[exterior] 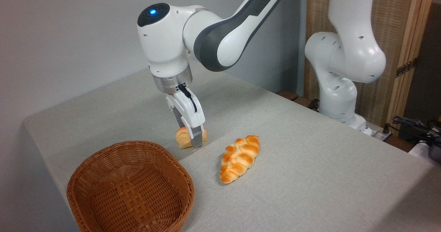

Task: Put bread into the basket
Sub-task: 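Close the gripper on the round bun, then lift the bun and carry it over the wicker basket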

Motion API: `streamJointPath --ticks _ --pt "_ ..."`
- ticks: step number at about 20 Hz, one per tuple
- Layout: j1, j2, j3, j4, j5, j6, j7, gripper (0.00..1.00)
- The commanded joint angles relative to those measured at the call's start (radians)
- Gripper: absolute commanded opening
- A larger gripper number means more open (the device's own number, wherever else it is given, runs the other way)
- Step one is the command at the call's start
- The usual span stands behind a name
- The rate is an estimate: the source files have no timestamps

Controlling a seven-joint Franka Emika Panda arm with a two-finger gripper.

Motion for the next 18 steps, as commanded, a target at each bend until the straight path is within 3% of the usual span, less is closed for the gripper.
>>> streamJointPath --ticks 1,6,9,12,18 --pt "-0.002 0.001 0.005 -0.007 -0.02 0.017 0.02 0.27" --pt "-0.001 -0.012 0.008 0.019 -0.02 -0.012 0.013 0.29" --pt "0.001 -0.016 0.02 0.132 -0.023 -0.15 0.013 0.3" --pt "0.004 -0.016 0.022 0.212 -0.056 -0.168 -0.009 0.31" --pt "0.011 0.018 0.031 0.232 -0.047 0.068 -0.006 0.37"
